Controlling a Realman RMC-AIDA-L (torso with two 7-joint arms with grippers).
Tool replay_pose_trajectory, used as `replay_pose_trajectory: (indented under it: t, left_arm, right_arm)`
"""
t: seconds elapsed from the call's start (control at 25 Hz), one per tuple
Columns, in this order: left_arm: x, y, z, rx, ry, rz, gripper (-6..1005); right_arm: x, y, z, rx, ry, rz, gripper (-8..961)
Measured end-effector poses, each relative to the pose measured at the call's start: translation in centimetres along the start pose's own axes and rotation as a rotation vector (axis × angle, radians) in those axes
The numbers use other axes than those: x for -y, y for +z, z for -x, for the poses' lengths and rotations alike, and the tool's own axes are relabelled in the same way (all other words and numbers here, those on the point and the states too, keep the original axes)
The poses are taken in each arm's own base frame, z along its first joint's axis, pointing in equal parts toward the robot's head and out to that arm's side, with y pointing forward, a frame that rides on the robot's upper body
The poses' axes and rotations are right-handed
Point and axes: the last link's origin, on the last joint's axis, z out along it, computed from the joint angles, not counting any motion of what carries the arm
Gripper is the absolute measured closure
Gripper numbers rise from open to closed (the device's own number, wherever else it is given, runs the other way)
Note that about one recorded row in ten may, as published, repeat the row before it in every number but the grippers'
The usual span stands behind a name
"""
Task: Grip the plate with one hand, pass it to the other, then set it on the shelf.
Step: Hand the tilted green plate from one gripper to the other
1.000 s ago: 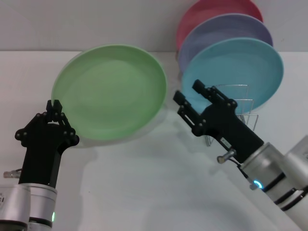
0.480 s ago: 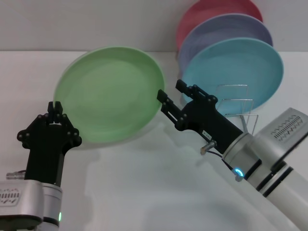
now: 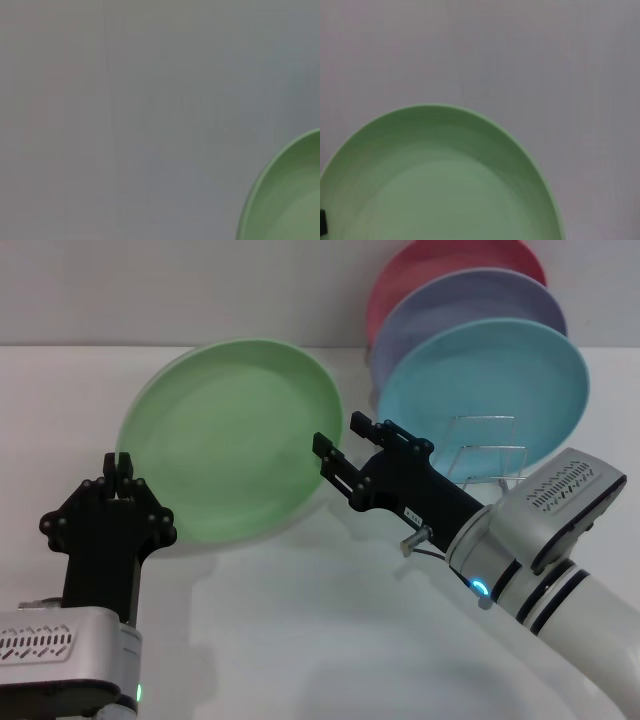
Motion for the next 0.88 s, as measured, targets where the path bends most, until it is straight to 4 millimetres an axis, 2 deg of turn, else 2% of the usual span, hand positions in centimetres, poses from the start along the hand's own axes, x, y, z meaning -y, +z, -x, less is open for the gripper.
replay_pose_trajectory:
  t: [0.52, 0.88]
  left_arm:
    - [0.08, -0.04, 0.13, 0.006, 0.002, -0.004, 887]
    - [-0.02, -0.11, 0.18, 0.006, 0.011, 0.004, 882]
  right_arm:
    - [0.22, 0.52, 0.75, 0.031, -0.005, -0.007, 508]
    - [0.14, 0.67, 0.63, 0.02, -0.004, -0.007, 610]
